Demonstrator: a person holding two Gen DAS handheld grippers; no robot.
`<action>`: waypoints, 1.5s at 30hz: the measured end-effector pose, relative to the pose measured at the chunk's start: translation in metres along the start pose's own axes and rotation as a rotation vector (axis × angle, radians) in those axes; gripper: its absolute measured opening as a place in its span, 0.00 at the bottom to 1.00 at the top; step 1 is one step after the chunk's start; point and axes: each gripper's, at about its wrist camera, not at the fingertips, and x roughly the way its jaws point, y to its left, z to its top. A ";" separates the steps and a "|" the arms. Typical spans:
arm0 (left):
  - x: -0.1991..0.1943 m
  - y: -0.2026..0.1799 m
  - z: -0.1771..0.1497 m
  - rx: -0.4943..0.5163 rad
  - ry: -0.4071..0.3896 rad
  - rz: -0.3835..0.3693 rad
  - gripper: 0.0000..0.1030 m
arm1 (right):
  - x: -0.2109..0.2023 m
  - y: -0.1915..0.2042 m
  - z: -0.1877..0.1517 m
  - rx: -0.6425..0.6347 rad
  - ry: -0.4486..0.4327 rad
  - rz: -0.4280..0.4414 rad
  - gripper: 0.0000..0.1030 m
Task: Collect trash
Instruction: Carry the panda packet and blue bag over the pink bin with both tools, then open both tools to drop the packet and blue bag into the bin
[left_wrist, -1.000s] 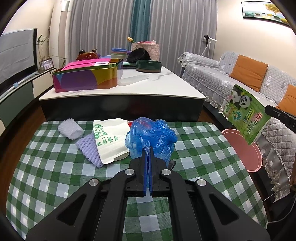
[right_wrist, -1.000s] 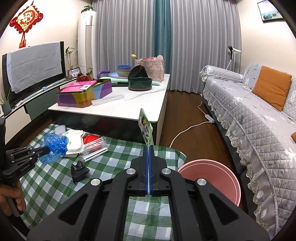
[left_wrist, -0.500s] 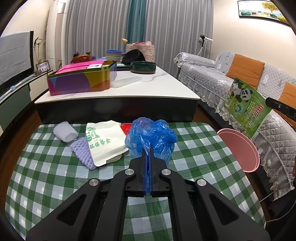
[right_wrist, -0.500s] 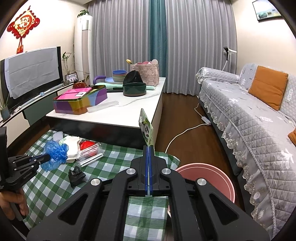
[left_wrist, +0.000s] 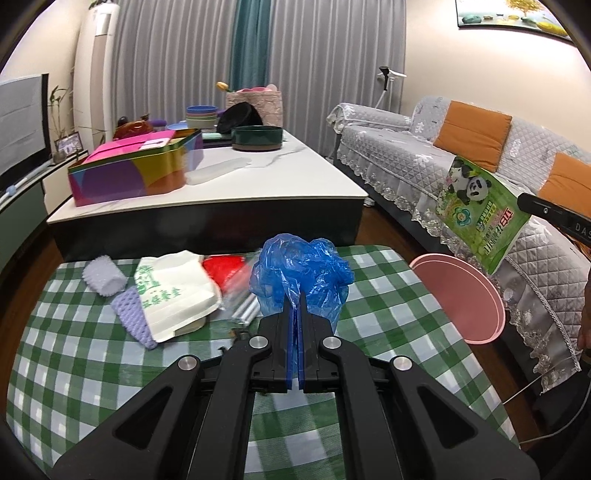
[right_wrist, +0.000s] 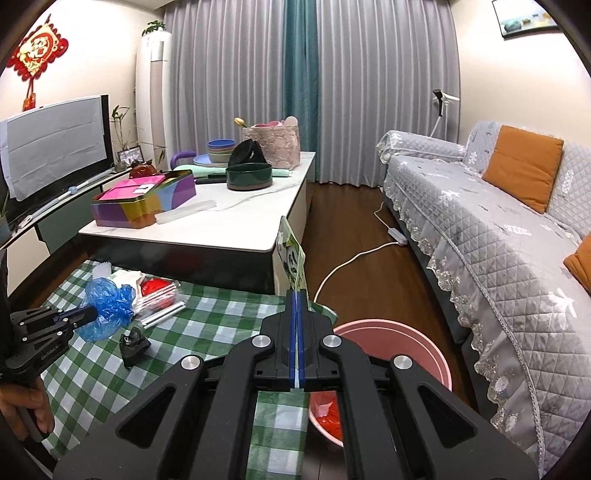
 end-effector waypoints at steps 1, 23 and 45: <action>0.001 -0.003 0.000 0.004 0.000 -0.004 0.01 | -0.001 -0.003 -0.001 0.003 -0.001 -0.004 0.01; 0.039 -0.090 0.021 0.085 0.037 -0.148 0.01 | -0.007 -0.082 -0.009 0.128 0.008 -0.106 0.01; 0.116 -0.193 0.041 0.217 0.054 -0.300 0.01 | 0.036 -0.132 -0.028 0.199 0.115 -0.167 0.01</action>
